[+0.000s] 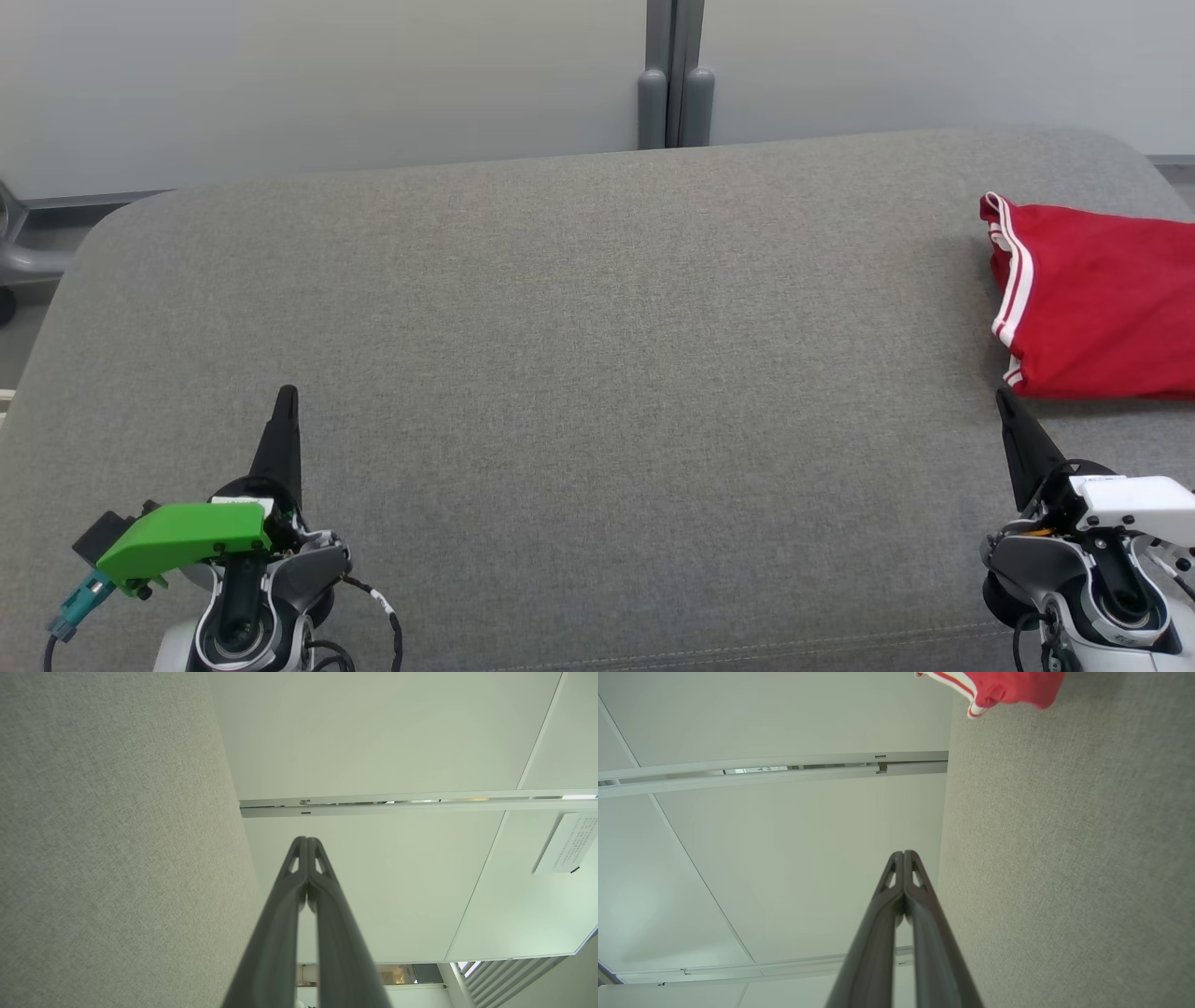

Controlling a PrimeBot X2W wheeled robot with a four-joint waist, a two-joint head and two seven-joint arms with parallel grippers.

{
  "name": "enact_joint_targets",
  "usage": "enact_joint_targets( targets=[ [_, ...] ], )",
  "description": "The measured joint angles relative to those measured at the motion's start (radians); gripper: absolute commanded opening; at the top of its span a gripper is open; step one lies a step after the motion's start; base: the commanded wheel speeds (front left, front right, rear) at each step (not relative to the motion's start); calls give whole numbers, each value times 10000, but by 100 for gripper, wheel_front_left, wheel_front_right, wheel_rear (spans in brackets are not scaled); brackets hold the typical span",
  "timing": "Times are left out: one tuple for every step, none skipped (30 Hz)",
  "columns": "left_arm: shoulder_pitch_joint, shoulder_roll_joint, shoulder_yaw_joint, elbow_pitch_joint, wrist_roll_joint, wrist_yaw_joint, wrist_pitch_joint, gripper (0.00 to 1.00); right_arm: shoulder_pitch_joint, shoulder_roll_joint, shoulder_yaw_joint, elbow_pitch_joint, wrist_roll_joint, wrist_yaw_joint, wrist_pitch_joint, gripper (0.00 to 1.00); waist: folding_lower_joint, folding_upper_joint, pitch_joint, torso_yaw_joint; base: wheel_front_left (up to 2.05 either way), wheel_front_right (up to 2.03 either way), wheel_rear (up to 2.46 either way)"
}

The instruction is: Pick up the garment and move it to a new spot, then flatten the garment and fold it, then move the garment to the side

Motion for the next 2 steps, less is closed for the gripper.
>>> enact_joint_targets(
  targets=[
    [0,0,0,0,0,0,0,0,0,0,0,0,0,0,0,0,0,0,0,0,0,0,0],
    [0,0,0,0,0,0,0,0,0,0,0,0,0,0,0,0,0,0,0,0,0,0,0]
  ],
)
